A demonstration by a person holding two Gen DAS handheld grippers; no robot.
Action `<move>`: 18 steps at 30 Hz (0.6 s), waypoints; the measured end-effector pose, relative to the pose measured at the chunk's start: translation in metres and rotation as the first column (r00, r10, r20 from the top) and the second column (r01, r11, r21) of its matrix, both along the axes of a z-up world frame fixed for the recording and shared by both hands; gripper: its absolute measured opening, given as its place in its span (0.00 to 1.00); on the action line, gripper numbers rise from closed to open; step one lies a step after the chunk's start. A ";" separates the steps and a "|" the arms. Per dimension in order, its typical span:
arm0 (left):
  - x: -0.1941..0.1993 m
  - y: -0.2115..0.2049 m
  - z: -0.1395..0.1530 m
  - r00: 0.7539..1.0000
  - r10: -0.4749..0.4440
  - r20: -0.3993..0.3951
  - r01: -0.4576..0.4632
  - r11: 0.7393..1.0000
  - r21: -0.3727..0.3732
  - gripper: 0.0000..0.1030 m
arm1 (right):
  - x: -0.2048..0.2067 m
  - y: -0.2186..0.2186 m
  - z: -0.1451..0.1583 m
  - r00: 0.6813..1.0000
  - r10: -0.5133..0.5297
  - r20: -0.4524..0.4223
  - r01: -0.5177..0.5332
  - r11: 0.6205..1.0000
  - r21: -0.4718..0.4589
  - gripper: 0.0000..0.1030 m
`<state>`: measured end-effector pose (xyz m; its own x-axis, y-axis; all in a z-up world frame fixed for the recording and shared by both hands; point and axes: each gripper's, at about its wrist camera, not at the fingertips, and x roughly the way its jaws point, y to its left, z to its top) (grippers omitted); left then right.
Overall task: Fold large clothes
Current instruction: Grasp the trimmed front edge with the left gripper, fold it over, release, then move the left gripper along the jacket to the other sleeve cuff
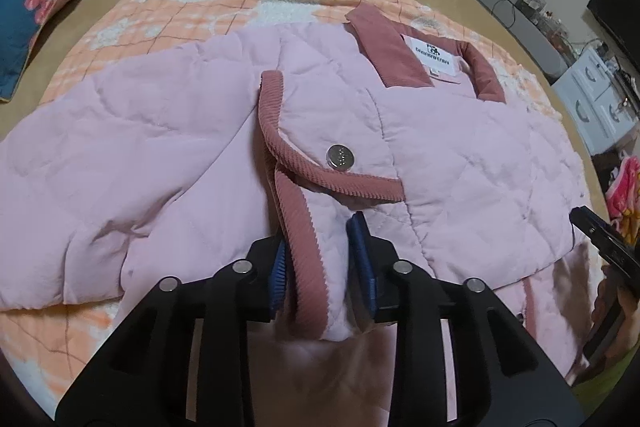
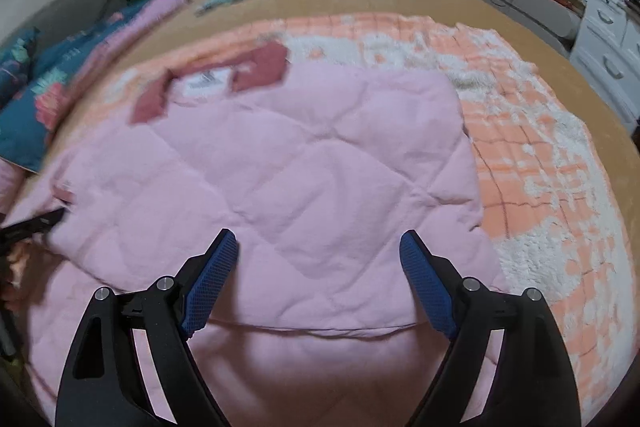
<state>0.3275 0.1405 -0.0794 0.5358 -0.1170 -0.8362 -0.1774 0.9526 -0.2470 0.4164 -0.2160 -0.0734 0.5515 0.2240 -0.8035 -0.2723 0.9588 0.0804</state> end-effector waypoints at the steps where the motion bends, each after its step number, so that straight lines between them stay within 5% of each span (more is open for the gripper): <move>1: 0.000 -0.001 0.000 1.000 -0.003 0.000 0.003 1.000 0.007 0.26 | 0.002 -0.001 -0.006 1.000 -0.006 -0.014 0.006 1.000 -0.019 0.81; 8: -0.001 -0.005 0.002 1.000 0.000 0.000 0.000 1.000 0.010 0.38 | 0.010 -0.008 -0.022 0.998 -0.053 -0.046 0.053 0.999 -0.001 0.83; 10: -0.006 -0.005 0.006 1.000 0.005 0.006 -0.005 1.000 0.015 0.56 | 0.004 -0.007 -0.016 0.997 -0.062 -0.040 0.063 0.998 0.008 0.84; 18: -0.028 0.000 0.026 0.999 0.019 0.028 -0.020 1.000 0.008 0.91 | -0.034 -0.003 0.022 0.998 -0.061 0.035 0.055 0.989 0.140 0.95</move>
